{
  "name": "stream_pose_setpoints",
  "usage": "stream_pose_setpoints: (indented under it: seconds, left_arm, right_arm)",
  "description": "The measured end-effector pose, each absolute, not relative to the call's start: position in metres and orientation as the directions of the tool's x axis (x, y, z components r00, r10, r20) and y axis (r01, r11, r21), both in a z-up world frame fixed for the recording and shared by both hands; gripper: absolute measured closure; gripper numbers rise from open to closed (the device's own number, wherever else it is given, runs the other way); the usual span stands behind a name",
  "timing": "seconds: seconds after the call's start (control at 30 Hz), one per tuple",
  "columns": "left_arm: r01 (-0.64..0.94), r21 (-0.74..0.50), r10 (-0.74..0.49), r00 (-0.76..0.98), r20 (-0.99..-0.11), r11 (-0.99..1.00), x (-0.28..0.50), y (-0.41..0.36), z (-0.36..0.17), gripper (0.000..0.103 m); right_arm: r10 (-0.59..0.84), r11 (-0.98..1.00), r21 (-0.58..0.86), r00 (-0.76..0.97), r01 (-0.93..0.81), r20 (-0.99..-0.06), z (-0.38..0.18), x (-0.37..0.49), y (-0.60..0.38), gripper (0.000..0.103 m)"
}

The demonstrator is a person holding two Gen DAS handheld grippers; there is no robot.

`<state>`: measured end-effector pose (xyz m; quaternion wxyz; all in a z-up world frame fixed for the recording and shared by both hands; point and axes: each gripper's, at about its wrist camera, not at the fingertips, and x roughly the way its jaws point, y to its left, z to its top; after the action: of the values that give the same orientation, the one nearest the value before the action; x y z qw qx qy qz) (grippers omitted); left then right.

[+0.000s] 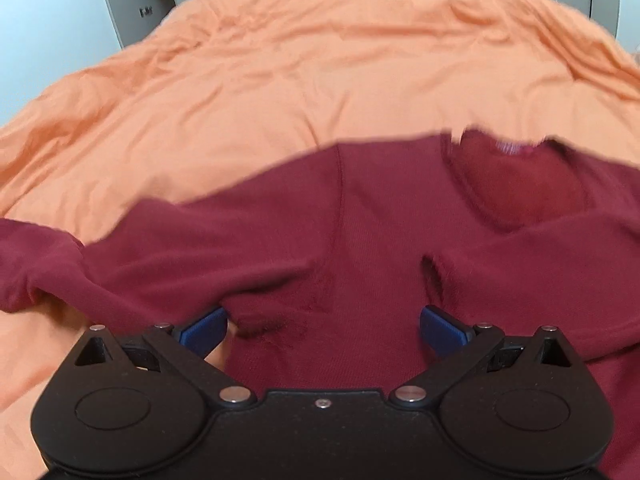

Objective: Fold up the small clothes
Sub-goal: 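Grasp the other sleeve cuff with the left tool, then fold the held sleeve across the sweater body with the left tool, release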

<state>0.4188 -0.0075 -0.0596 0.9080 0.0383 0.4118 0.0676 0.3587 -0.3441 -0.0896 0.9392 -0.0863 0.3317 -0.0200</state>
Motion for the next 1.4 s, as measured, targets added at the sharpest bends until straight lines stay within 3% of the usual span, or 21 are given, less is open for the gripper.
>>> stream_pose_setpoints:
  seconds: [0.03,0.07,0.23,0.47,0.7,0.9,1.03,1.1,1.17,1.2,1.4]
  left_arm:
    - [-0.097,0.114,0.15,0.667,-0.73,0.989,0.416,-0.006,-0.053,0.001]
    - [-0.106,0.095,0.142,0.682,-0.718,0.99,0.411,-0.003,-0.045,0.001]
    - [-0.173,0.001,0.129,0.733,-0.668,0.985,0.387,0.029,-0.005,0.0]
    - [-0.343,-0.047,0.229,0.717,-0.658,0.938,0.357,0.128,0.035,0.0]
    - [-0.572,-0.09,0.362,0.626,-0.691,0.815,0.335,0.25,0.025,0.001]
    - [-0.64,-0.238,0.335,0.64,-0.691,0.731,0.336,0.309,0.01,0.009]
    - [-0.636,-0.345,0.295,0.683,-0.669,0.69,0.345,0.323,0.002,0.028]
    - [-0.639,-0.375,0.292,0.694,-0.658,0.672,0.348,0.327,0.0,0.045]
    - [-0.641,-0.408,0.295,0.708,-0.641,0.65,0.35,0.331,-0.003,0.092]
    - [-0.635,-0.434,0.298,0.724,-0.622,0.638,0.349,0.333,-0.004,0.1]
    - [-0.556,-0.46,0.362,0.819,-0.446,0.692,0.337,0.33,0.031,0.102]
  right_arm:
    - [-0.088,0.986,-0.166,0.784,-0.02,-0.615,-0.086,0.354,-0.344,0.045]
    - [-0.077,0.988,-0.152,0.789,-0.02,-0.61,-0.082,0.349,-0.344,0.03]
    - [0.008,0.998,-0.043,0.816,-0.041,-0.578,-0.056,0.324,-0.34,0.002]
    - [0.159,0.987,0.084,0.835,-0.134,-0.527,-0.024,0.295,-0.314,0.0]
    - [0.261,0.965,0.123,0.805,-0.232,-0.533,-0.027,0.274,-0.26,0.0]
    - [0.294,0.955,0.131,0.774,-0.267,-0.561,-0.037,0.263,-0.226,0.0]
    - [0.296,0.954,0.136,0.762,-0.267,-0.576,-0.044,0.26,-0.217,0.0]
    - [0.294,0.955,0.144,0.758,-0.26,-0.582,-0.047,0.26,-0.215,0.0]
    - [0.296,0.954,0.152,0.753,-0.257,-0.588,-0.049,0.259,-0.215,0.0]
    - [0.295,0.955,0.153,0.75,-0.255,-0.591,-0.051,0.259,-0.216,0.0]
    - [0.286,0.958,0.161,0.75,-0.238,-0.597,-0.052,0.261,-0.221,0.0]
